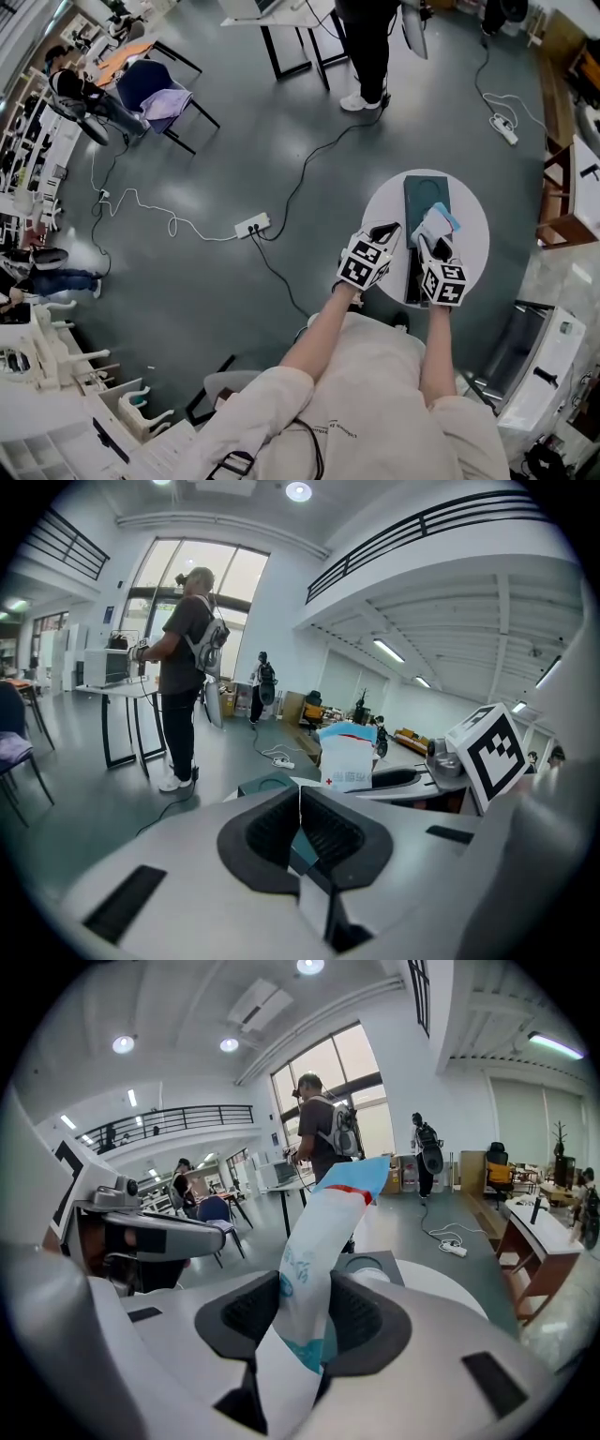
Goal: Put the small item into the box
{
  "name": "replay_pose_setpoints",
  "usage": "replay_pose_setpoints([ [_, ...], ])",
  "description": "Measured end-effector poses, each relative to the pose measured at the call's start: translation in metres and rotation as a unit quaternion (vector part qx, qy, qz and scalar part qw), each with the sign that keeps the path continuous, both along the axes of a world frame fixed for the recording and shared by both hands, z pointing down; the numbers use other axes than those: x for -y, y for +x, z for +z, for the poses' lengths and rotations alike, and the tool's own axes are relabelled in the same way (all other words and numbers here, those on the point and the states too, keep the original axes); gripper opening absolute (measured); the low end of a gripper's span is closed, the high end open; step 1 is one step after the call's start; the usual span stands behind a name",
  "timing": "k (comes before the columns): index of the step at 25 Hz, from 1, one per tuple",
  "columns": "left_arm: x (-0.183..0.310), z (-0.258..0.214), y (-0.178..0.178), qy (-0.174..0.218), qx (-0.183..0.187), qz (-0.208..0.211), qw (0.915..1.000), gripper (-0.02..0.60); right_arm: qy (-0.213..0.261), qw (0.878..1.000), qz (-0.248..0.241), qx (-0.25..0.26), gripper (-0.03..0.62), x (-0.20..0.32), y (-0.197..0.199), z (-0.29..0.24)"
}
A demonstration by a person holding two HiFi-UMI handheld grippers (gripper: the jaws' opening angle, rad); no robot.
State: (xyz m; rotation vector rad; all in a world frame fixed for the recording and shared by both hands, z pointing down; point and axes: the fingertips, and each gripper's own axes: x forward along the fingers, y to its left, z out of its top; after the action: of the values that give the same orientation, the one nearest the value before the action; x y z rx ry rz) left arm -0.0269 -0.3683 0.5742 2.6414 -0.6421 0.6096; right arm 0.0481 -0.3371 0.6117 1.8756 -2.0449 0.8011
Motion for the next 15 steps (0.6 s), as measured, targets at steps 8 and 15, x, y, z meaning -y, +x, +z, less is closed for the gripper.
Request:
replay_pose_setpoints([
  [8,0.016,0.017,-0.026,-0.005,0.012,0.029,0.9995,0.021,-0.019,1.0,0.014,-0.007,0.184,0.011,-0.033,0.021],
  [15,0.009,0.032,-0.03,-0.023,0.024,0.051,0.9982,0.021,-0.032,0.999,0.026,-0.007,0.184,0.01,-0.037,0.026],
])
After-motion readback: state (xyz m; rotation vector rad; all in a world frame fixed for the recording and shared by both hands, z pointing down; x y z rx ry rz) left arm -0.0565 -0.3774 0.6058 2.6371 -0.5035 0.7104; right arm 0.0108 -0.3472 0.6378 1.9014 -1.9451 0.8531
